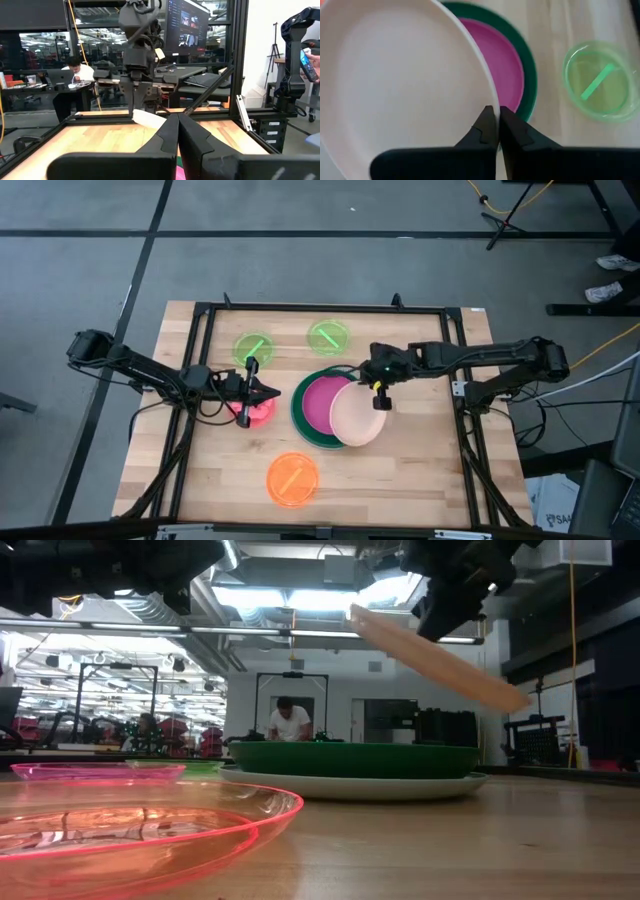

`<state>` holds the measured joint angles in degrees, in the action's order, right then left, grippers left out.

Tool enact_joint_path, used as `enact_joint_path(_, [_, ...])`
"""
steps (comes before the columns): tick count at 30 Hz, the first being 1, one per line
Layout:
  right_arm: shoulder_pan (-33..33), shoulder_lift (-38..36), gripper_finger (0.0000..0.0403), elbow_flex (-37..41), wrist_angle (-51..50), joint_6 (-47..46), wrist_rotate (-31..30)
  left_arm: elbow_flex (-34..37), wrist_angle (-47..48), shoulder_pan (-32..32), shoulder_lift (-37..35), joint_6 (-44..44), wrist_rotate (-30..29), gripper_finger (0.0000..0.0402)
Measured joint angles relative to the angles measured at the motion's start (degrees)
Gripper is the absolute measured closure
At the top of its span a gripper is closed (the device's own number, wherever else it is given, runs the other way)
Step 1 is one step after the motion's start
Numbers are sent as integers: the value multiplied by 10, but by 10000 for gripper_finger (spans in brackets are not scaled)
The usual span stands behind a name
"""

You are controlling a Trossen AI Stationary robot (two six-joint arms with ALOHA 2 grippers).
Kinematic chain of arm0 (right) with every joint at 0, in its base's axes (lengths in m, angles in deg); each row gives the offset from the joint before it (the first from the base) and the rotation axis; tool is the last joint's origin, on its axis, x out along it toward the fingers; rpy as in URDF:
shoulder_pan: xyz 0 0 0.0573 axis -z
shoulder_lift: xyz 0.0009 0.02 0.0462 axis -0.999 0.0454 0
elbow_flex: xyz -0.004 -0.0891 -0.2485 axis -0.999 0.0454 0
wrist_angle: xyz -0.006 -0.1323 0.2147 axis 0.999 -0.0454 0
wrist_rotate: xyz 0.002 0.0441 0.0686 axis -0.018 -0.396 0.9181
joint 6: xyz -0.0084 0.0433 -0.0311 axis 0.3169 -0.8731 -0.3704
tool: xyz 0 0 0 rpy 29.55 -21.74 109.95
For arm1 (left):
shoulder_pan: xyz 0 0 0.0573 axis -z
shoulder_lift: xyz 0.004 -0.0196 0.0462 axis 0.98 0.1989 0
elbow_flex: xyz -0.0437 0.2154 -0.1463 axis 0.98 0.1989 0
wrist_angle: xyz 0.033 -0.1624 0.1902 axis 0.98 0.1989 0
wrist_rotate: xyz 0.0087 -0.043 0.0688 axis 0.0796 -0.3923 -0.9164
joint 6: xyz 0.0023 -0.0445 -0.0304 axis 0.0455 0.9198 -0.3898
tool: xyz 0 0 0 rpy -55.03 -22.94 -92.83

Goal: Stack plastic plates
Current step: Stack the orange plate on top of the pink plate

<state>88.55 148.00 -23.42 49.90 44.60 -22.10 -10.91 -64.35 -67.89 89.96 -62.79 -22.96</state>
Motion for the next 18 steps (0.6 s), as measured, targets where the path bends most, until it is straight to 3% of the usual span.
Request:
enact_joint_path(7, [12, 4, 403, 0, 52, 1, -6, 0, 0, 0, 0, 0, 0, 398])
enact_joint_path(18, [87, 18, 403, 0, 68, 0, 12, 0, 0, 0, 0, 0, -1, 398])
